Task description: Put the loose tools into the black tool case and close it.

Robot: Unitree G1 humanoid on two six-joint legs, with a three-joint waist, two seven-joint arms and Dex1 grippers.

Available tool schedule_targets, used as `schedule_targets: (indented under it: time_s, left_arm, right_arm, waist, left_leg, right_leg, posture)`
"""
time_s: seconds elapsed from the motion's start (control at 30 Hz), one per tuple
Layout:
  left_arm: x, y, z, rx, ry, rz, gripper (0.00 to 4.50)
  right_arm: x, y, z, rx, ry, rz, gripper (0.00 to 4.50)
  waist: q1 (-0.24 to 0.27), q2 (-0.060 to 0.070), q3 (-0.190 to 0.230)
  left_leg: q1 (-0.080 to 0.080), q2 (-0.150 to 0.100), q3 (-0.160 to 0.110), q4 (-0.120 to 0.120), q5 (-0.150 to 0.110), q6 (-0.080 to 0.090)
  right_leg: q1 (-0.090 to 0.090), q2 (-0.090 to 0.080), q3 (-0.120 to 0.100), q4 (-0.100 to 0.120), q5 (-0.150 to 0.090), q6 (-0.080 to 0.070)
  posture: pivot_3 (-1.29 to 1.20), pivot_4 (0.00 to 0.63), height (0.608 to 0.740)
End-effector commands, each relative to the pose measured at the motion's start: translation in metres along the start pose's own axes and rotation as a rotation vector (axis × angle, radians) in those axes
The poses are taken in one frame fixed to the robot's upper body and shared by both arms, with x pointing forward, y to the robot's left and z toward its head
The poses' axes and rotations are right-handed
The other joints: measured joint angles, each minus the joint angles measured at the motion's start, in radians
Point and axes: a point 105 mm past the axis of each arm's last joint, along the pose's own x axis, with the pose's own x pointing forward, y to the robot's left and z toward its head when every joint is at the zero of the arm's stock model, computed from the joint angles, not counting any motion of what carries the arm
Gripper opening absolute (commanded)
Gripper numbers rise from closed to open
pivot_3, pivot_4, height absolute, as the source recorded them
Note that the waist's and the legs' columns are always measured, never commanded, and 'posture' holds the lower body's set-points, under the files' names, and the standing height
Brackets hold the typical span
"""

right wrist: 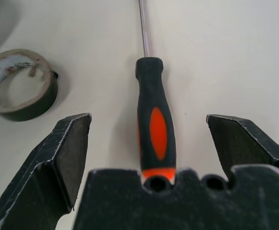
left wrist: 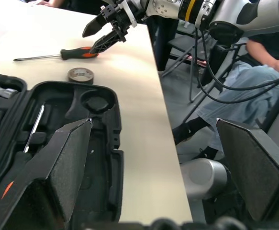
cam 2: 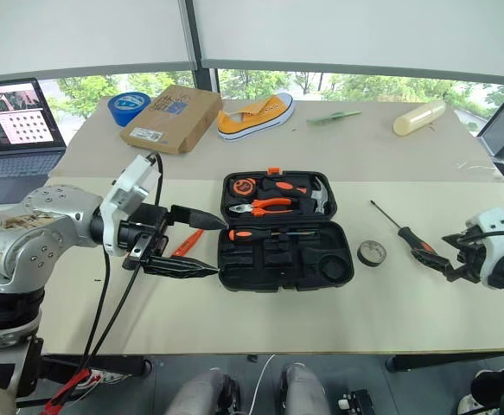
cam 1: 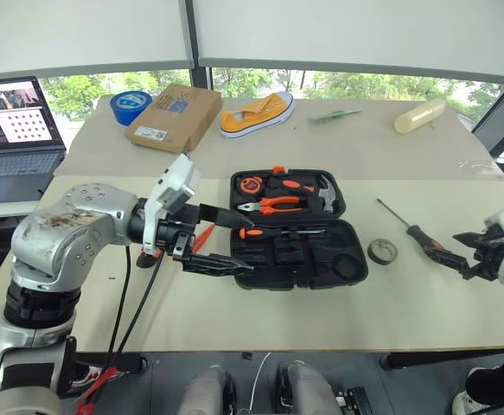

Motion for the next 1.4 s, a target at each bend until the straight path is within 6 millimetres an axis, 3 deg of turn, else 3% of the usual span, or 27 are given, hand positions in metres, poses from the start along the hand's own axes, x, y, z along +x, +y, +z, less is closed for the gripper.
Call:
schedule_targets:
  time_s: [0.03,0.17,0.37,0.43,0.57,0.67,0.8,0.9,1.03,1.4]
  left_arm:
    - [0.000,-0.002,0.005,0.044,0.002,0.012,4.48]
    - [0.001,0.004,0.005,0.064,0.008,0.039,4.50]
    - [-0.001,0.009,0.002,0.089,0.030,0.057,4.50]
    - [-0.002,0.011,0.000,0.092,0.038,0.061,4.50]
    - [-0.007,0.014,-0.007,0.080,0.057,0.072,4.50]
    - [-0.013,0.016,-0.012,0.051,0.062,0.082,4.50]
    - [-0.018,0.016,-0.022,0.032,0.090,0.080,4.50]
    - [-0.017,0.013,-0.025,0.030,0.104,0.059,4.50]
    - [-0.018,0.009,-0.026,0.032,0.118,0.036,4.50]
    - [-0.020,0.010,-0.026,0.054,0.134,0.070,4.50]
  right_arm:
    - [0.003,-0.004,-0.001,-0.009,0.003,-0.006,4.24]
    - [0.005,-0.003,-0.009,0.005,0.014,0.011,3.09]
    - [-0.010,-0.013,-0.002,0.023,-0.058,-0.029,1.06]
    - [-0.016,-0.016,0.005,0.015,-0.086,-0.035,1.03]
    - [-0.037,-0.010,0.042,-0.035,-0.193,0.019,1.03]
    - [-0.048,0.031,0.072,-0.175,-0.234,0.229,1.03]
    - [-0.053,0.093,0.091,-0.351,-0.206,0.509,1.03]
    - [-0.043,0.118,0.097,-0.498,-0.186,0.606,1.03]
    - [-0.020,0.135,0.100,-0.697,-0.169,0.673,1.03]
    - [0.030,0.142,0.103,-0.924,-0.153,0.714,1.03]
  waist:
    - [0.001,0.000,0.000]
    - [0.001,0.001,0.000]
    - [0.000,0.001,0.000]
    - [0.000,0.002,0.000]
    - [-0.001,0.007,0.002]
    - [-0.005,0.010,0.002]
    - [-0.009,0.010,0.002]
    - [-0.006,0.009,0.002]
    - [-0.002,0.009,0.003]
    - [0.000,0.009,0.004]
  left_leg:
    - [0.000,0.000,0.000,0.000,0.000,0.000]
    - [-0.001,0.000,0.000,0.000,0.000,0.000]
    - [0.000,0.000,0.000,0.000,0.000,0.000]
    - [0.000,0.000,0.000,0.000,0.000,0.000]
    - [0.000,0.000,0.000,0.000,0.000,0.000]
    - [0.000,0.000,0.001,-0.001,0.000,0.000]
    - [0.001,0.001,0.000,-0.005,0.001,-0.003]
    - [0.001,0.001,0.000,-0.005,0.001,-0.003]
    - [0.000,0.000,0.000,-0.004,0.001,-0.003]
    - [-0.007,0.000,0.000,-0.001,0.002,-0.002]
  right_leg:
    - [0.000,0.000,0.000,0.000,0.000,0.000]
    - [0.000,0.000,-0.001,0.000,0.000,0.000]
    - [0.001,-0.001,-0.001,0.000,0.000,0.000]
    - [0.001,-0.001,-0.001,0.000,0.000,0.000]
    - [0.000,-0.002,0.000,0.000,0.000,0.000]
    - [0.000,-0.003,0.001,0.000,0.000,0.000]
    - [-0.001,-0.001,0.001,0.000,0.000,0.000]
    - [-0.001,-0.001,0.000,-0.001,-0.002,0.003]
    - [-0.003,-0.001,0.000,-0.001,-0.003,0.004]
    - [-0.006,0.001,-0.002,-0.001,0.000,0.000]
  posture:
    - [0.00,0.150,0.731]
    - [0.00,0.150,0.731]
    - [0.00,0.150,0.731]
    - [0.00,0.150,0.731]
    - [0.00,0.150,0.731]
    - [0.00,0.150,0.731]
    - [0.00,0.150,0.731]
    - [0.00,0.150,0.731]
    - [0.00,0.150,0.731]
    - [0.00,0.150,0.731]
